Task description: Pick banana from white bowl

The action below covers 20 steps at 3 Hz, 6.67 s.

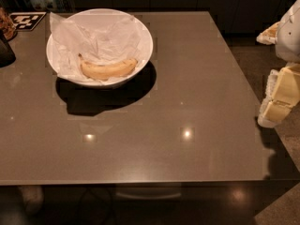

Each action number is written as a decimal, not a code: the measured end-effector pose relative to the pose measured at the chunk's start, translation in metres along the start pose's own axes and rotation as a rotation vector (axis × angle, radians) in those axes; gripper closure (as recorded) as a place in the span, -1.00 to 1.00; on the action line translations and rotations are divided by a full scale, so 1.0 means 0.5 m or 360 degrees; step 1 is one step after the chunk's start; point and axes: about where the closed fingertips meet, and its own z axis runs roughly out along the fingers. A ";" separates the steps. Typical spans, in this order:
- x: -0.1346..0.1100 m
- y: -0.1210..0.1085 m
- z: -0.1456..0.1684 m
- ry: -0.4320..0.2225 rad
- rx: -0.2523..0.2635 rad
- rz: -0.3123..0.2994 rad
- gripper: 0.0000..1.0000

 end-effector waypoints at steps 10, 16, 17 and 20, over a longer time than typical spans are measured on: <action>-0.450 -0.220 -0.021 -0.0169 0.0208 -0.0336 -1.00; -0.647 -0.216 0.288 -0.0047 -0.0240 -0.0552 -0.40; -0.649 -0.228 0.333 -0.0018 -0.0278 -0.0540 -0.38; -0.639 -0.203 0.441 0.0044 -0.0462 -0.0506 -0.36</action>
Offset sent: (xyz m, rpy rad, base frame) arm 0.0438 0.0668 0.0400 -0.0742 0.0025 0.0374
